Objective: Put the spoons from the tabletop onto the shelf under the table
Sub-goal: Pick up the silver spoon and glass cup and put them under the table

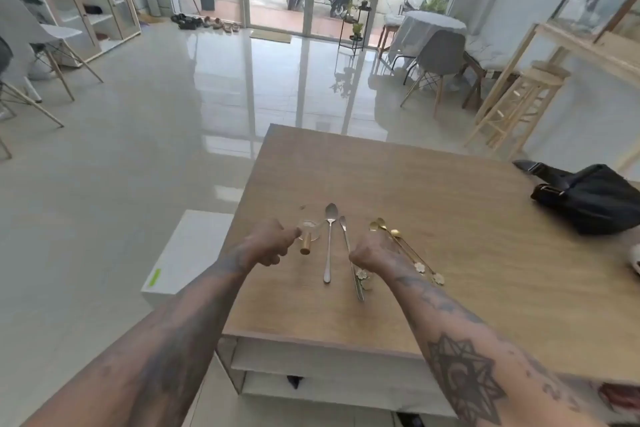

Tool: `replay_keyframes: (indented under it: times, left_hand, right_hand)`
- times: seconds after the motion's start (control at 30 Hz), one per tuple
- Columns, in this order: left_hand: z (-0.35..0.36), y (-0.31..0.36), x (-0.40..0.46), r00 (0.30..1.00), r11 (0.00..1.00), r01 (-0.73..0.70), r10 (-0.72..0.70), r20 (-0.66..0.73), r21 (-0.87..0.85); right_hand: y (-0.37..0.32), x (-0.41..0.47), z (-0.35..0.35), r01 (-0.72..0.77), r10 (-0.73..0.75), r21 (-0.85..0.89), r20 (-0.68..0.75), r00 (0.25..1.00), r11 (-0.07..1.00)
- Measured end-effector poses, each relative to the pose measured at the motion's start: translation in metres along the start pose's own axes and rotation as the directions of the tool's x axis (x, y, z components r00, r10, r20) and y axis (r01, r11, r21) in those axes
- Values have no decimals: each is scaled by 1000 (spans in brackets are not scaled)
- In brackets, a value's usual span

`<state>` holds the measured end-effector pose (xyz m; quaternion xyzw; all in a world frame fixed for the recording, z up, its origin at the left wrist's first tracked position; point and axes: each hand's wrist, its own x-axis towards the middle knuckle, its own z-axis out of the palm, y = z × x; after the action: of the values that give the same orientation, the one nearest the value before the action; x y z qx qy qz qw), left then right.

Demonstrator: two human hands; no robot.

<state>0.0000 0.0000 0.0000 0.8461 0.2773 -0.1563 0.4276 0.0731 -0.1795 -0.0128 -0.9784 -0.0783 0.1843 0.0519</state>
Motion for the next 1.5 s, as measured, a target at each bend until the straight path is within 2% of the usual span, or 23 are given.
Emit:
replay_keyframes:
  times: [0.07,0.23,0.43,0.6,0.7,0.87,1.03,1.23,1.37,1.5]
  left_hand:
    - [2,-2,3,999,995,24,-19,47,-100]
    - [12,-3,14,993,992,-23,37,111,-125]
    - [19,-12,29,988,963,10,32,151,-271]
    - [17,-17,30,988,930,19,40,152,-367]
    - [15,-20,24,986,907,43,28,162,-419]
    - [11,-30,12,979,855,105,2,205,-507]
    - [12,-43,7,983,812,112,-7,182,-573]
    - [17,-59,-8,986,751,153,-76,146,-642]
    - [24,-61,-26,992,669,128,-71,108,-732]
    - [28,-57,-52,996,627,84,-84,40,-774]
  right_hand:
    - [-1,7,11,-48,47,66,7,999,997]
    - [-9,20,20,-77,81,166,-19,997,983]
    - [-25,32,23,-170,173,419,31,984,892]
    - [-42,34,24,-197,213,299,-20,977,933]
    - [-47,34,23,-215,227,294,-7,974,931]
    - [-49,33,19,-204,186,313,86,979,928]
    - [-48,31,24,-194,176,354,83,981,915]
    - [-40,21,18,-121,92,354,98,991,927]
    - [-28,12,10,-109,35,459,167,985,882]
    - [-12,-3,-6,-44,-62,568,166,984,822]
